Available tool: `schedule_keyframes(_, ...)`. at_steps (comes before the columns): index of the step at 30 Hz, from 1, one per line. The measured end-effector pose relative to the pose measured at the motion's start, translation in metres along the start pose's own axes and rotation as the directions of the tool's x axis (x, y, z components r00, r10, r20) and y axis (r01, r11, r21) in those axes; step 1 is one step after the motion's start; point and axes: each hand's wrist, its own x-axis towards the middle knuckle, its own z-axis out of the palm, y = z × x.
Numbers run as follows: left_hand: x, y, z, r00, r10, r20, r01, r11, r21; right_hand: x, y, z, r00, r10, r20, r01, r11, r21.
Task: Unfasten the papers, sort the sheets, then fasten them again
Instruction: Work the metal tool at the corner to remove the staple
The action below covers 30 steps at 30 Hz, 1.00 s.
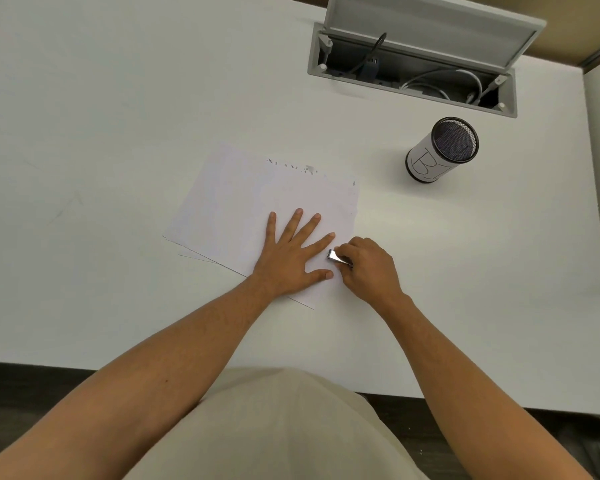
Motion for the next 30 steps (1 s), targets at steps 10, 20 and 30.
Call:
schedule_keyframes(10,0.001,0.000,-0.001,1.000,-0.002,0.006,0.002,1.000,0.001,0.009,0.004,-0.007,0.996,0.037,0.076,-0.048,0.989,0.140)
schedule_keyframes(20,0.002,-0.002,-0.003,1.000,-0.007,0.005,0.007,1.000,-0.012,0.005,-0.010,-0.002,0.992,-0.127,0.000,0.126,0.990,0.058)
schedule_keyframes(30,0.001,0.000,-0.001,1.000,-0.017,0.018,0.017,1.000,-0.010,-0.008,0.003,0.002,0.994,0.106,0.007,-0.106,0.986,0.131)
